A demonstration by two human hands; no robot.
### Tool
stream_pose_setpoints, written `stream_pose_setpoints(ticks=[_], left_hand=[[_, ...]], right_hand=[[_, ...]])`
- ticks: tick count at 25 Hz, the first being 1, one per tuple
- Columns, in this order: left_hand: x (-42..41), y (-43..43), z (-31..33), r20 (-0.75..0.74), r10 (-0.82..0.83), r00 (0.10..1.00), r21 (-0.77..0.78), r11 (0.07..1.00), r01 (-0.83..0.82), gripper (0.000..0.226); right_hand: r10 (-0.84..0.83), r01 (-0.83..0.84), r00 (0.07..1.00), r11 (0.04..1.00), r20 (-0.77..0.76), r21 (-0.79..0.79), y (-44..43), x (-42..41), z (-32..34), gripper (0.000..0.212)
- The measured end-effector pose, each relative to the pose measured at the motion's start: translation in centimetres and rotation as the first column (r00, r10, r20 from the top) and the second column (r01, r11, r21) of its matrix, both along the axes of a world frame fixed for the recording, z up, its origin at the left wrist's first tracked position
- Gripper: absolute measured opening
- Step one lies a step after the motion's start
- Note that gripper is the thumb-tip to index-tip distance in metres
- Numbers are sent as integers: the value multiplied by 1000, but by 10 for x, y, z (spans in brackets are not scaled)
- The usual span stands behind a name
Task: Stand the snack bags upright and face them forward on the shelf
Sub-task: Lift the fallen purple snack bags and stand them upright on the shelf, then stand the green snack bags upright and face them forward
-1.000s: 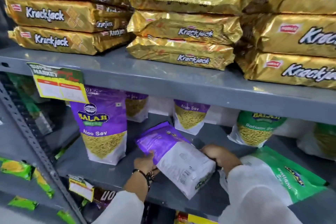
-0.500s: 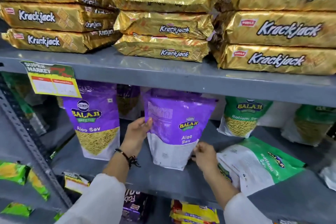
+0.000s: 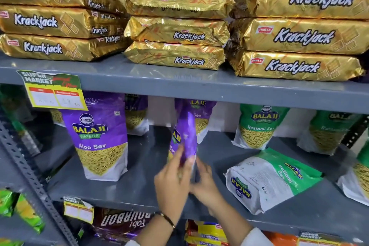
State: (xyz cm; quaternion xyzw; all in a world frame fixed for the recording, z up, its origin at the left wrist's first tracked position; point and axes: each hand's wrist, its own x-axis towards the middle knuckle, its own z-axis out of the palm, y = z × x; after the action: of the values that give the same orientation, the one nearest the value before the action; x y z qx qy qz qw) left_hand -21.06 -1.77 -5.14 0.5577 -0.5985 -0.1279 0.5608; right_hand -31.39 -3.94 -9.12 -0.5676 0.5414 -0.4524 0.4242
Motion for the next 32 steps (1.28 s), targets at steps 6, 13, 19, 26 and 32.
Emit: stream_pose_setpoints(ticks=[6, 13, 19, 26, 32], left_hand=[[32, -69, 16, -606, 22, 795, -35, 998, -54, 18], [55, -104, 7, -775, -77, 627, 157, 938, 309, 22], [38, -57, 28, -718, 85, 691, -79, 976, -202, 18], [-104, -18, 39, -87, -568, 818, 161, 802, 574, 11], [-166, -84, 30, 224, -502, 835, 464, 809, 362, 24]], right_hand=[[-56, 15, 939, 992, 339, 123, -23, -35, 7, 45], [-71, 17, 951, 983, 299, 180, -38, -38, 8, 24], [-227, 198, 908, 973, 352, 117, -17, -63, 44, 26], [-605, 551, 696, 796, 387, 252, 28, -181, 68, 30], [-799, 609, 540, 587, 263, 533, 55, -251, 10, 12]])
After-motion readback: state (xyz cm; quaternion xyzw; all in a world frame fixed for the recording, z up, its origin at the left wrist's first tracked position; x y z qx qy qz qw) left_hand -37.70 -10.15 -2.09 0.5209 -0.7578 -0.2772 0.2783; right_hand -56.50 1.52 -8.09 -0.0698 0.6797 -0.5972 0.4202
